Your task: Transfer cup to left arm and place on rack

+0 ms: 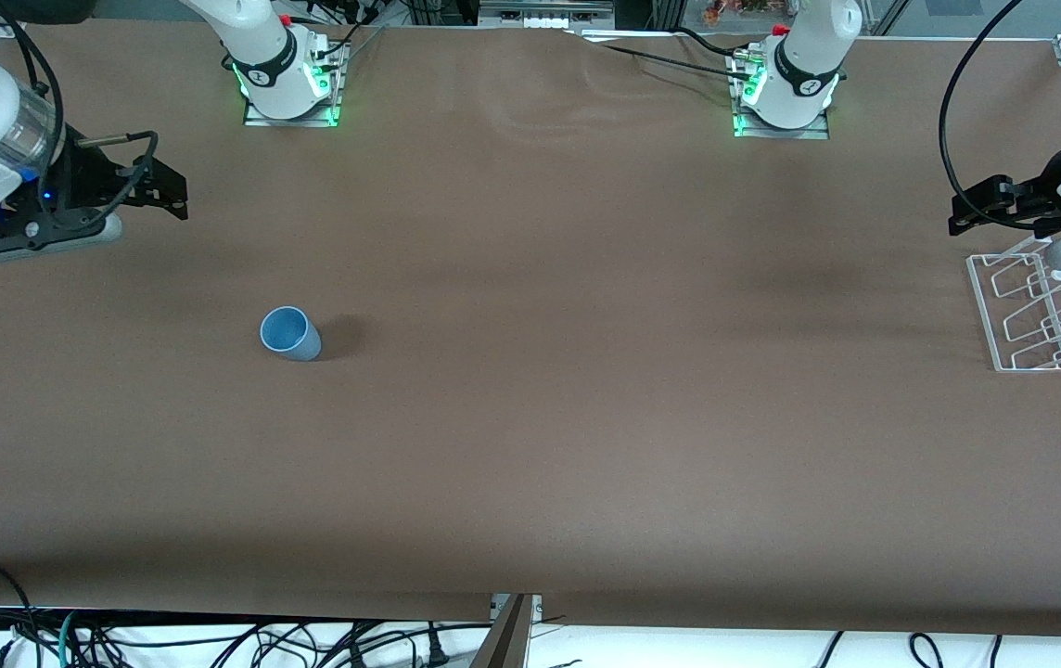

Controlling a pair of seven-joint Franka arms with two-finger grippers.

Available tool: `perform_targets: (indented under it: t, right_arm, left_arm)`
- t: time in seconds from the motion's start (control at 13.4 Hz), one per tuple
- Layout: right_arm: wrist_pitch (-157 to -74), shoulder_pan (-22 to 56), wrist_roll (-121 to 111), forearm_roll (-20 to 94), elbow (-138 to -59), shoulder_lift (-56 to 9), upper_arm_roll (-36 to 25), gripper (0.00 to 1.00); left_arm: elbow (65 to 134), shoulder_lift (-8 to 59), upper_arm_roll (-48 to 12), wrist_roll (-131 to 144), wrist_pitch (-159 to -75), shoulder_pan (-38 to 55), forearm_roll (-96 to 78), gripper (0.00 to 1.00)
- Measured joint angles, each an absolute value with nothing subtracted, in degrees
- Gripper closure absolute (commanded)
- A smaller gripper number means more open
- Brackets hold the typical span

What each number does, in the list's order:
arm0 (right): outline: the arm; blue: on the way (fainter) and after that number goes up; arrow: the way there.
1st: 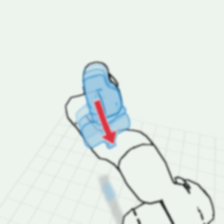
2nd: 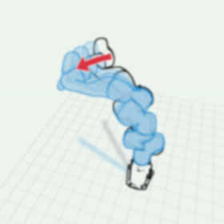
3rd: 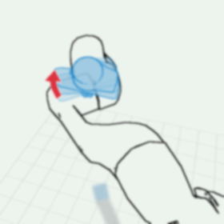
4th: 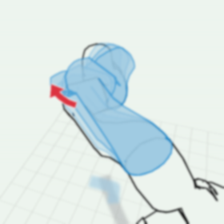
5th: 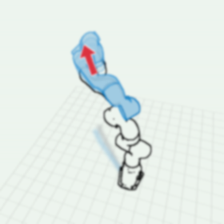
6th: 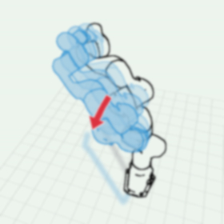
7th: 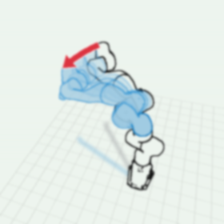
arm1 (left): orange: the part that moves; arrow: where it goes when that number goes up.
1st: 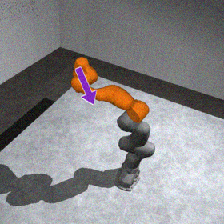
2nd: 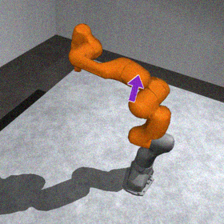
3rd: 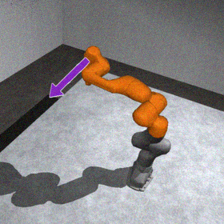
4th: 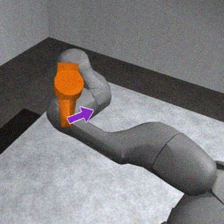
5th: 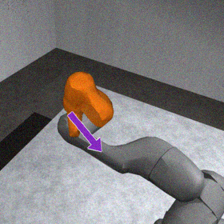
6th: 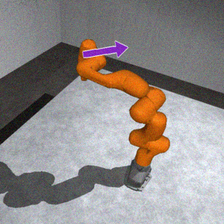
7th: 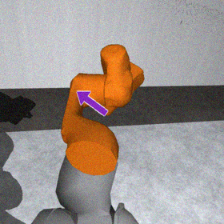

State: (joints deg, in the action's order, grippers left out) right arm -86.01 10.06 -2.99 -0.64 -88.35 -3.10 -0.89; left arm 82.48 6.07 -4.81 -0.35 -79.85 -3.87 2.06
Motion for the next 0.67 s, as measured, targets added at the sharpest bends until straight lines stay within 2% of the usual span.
perform_targets:
  t: [0.67]
  right_arm:
    - [-85.64, 9.67, -2.98, -0.93, -88.05, -3.43, -0.96, 0.01]
  left_arm:
    - [82.48, 6.07, -4.81, -0.35, -79.85, -3.87, 2.06, 0.00]
